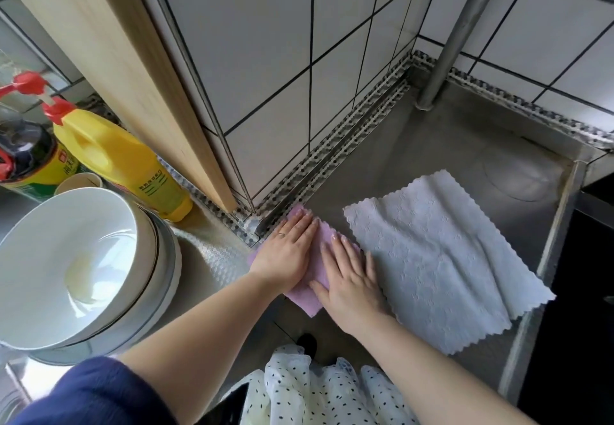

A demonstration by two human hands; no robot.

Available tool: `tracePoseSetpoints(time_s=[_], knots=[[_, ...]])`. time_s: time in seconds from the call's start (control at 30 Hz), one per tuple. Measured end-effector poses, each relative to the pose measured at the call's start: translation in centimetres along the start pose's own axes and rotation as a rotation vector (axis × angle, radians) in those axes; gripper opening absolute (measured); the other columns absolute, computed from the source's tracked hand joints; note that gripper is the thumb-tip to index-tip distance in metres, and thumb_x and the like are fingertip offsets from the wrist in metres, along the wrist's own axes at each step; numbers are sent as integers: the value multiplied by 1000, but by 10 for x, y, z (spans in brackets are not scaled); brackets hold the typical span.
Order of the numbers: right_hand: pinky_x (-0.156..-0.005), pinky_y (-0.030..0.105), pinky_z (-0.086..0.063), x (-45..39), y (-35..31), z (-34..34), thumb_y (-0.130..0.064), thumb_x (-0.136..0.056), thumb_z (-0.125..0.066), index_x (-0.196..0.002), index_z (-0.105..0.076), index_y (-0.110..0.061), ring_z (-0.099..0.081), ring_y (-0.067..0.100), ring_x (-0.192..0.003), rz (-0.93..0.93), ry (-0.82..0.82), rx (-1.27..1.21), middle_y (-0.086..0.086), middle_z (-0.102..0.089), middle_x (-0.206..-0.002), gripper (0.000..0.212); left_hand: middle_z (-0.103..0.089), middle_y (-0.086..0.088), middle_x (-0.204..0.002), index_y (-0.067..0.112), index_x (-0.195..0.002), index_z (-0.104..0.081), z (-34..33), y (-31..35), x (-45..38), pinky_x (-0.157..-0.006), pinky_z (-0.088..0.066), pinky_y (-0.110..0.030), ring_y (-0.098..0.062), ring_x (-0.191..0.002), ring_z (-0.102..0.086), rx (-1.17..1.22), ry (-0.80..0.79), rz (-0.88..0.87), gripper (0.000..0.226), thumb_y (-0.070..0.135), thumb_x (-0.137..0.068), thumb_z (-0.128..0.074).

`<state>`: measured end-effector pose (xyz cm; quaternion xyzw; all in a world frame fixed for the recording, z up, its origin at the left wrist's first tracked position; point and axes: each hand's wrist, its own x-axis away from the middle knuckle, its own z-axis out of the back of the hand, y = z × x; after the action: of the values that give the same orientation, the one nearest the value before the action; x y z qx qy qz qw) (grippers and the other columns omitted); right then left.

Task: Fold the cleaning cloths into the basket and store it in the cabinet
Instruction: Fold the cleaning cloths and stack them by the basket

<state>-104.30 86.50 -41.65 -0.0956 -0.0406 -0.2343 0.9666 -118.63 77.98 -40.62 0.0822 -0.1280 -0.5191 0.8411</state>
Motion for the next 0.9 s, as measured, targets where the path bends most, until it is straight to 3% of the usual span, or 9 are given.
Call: tracePoseSetpoints(time_s=[0.13, 0.2, 0.27, 0.33, 0.47, 0.6, 0.67, 0.77, 0.9], knots=[[-113, 59, -11, 1, 10, 15, -63, -85, -18, -150, -21, -21, -11, 22, -147, 26, -153, -10, 3, -15, -159, 77, -26, -7, -154, 12, -147, -27, 1, -1, -1, -119, -14, -37, -24, -145, -18, 2, -16, 14, 64, 38, -92, -8], [-116, 55, -1, -3, 16, 30, -59, -89, -31, -150, -17, -23, -1, 20, -147, 43, -211, -111, 0, -5, -160, 72, -42, -11, -146, 10, -139, -45, 8, 8, -8, -115, -24, -42, -30, -138, -34, -6, 21, 4, 59, 33, -92, -17], [-114, 48, -20, 1, 31, 43, -50, -86, -54, -140, -40, -20, -28, 25, -139, 15, -81, -201, 3, -34, -150, 63, -62, -11, -124, 11, -120, -64, 14, 20, -19, -102, -43, -48, -32, -120, -55, -2, 107, -111, 46, 26, -89, -32], [-97, 36, -41, 16, 53, 49, -46, -83, -63, -117, -58, -20, -53, 21, -113, -92, 52, -255, -2, -59, -119, 43, -70, -5, -105, 14, -105, -71, 20, 33, -31, -88, -53, -42, -27, -99, -65, 23, 145, -271, 37, 26, -87, -40], [-74, 25, -42, 57, 88, 51, -50, -82, -62, -94, -60, -25, -58, 12, -90, -314, -66, -247, -9, -61, -96, 28, -70, 1, -93, 18, -94, -71, 24, 63, -52, -80, -54, -38, -24, -85, -66, 16, 26, -490, 22, 18, -79, -55], [-75, 26, -40, 70, 95, 40, -43, -85, -59, -99, -60, -25, -54, 13, -97, -392, -117, -229, -8, -57, -104, 22, -54, 8, -132, 31, -124, -59, 13, 87, -64, -108, -36, -34, -15, -124, -48, -99, -255, -509, 39, 23, -86, -53], [-71, 25, -36, 70, 94, 36, -34, -88, -55, -98, -61, -24, -54, 15, -97, -392, -81, -210, -6, -59, -103, 16, -50, 10, -134, 36, -127, -54, 9, 90, -68, -110, -33, -33, -14, -125, -45, -134, -308, -472, 43, 25, -85, -50], [-60, 27, -34, 70, 97, 42, -32, -88, -51, -87, -56, -24, -59, 17, -81, -461, -57, -330, -5, -62, -84, 9, -57, 7, -120, 36, -116, -60, 5, 89, -70, -107, -35, -39, -17, -115, -51, -196, -270, -519, 38, 30, -80, -53], [-50, 30, -36, 70, 117, 66, -31, -89, -49, -81, -46, -21, -52, 18, -51, -644, -8, -578, -1, -55, -60, 13, -66, 4, -82, 25, -79, -67, 6, 87, -79, -85, -52, -41, -22, -78, -67, -211, -84, -540, 24, 26, -63, -50]])
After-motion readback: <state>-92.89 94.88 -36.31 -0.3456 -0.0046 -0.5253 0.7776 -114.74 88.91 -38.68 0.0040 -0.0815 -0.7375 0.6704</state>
